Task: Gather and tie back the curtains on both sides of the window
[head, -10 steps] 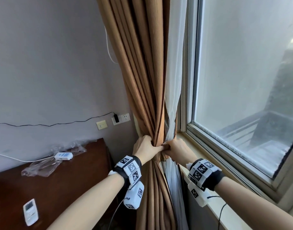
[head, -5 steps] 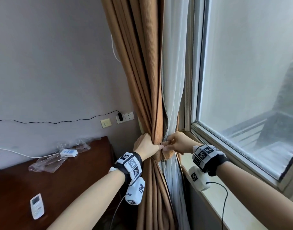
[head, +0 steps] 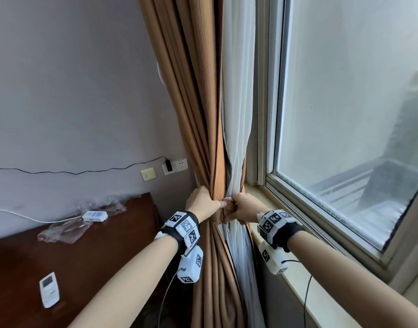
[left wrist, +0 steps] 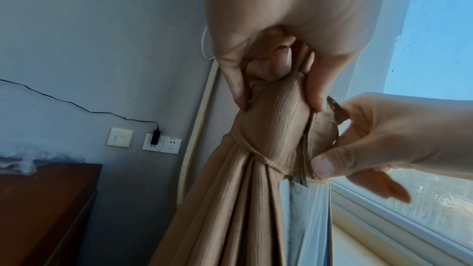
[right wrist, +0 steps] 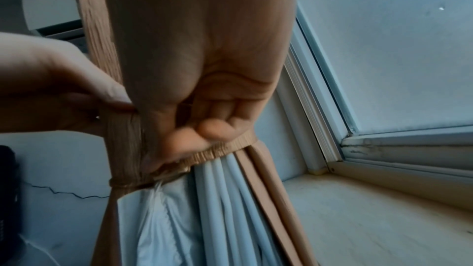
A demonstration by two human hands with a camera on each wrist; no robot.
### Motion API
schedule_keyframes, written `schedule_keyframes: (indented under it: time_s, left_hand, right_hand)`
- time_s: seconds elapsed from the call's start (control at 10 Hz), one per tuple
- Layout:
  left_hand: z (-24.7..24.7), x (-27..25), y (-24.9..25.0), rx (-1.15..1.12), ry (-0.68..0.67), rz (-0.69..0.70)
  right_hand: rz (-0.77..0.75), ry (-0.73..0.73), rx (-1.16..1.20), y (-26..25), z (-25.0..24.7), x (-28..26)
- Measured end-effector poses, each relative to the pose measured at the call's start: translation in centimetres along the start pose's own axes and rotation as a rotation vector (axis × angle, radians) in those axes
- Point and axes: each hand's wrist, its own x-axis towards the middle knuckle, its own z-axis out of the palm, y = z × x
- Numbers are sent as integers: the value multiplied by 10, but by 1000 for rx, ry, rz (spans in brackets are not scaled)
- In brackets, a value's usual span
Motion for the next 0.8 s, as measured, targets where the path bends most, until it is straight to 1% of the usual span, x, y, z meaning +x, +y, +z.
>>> schedule_keyframes:
  time_s: [0.1, 0.2, 0.3, 0.4, 0.5, 0.6, 0.7, 0.8]
  left_hand:
    - [-1, -4, 0, -4, 14, -10]
    - [-2, -6, -1, 45, 27, -20]
    - [-4, -8, -2, 102, 33, -7]
    - [-7, -16, -2, 122, -9, -3]
    - [-14, -26, 1, 168, -59, 29]
    - [-28, -39, 6, 181, -91, 43]
    - [-44, -51, 10, 189, -85, 113]
    - [-68, -74, 13, 234, -81, 213]
  right_hand:
    - [-42, -2, 50, 3, 0, -8]
    - [-119, 46, 58, 9, 4, -19]
    - [-144, 82, 12, 17, 6, -23]
    - [-141, 81, -2, 16, 4, -29]
    - [-143, 93, -31, 10, -5, -36]
    - [-119, 126, -79, 0, -17, -54]
    - [-97, 181, -102, -8, -27, -75]
    - [-43, 224, -127, -18, -34, -101]
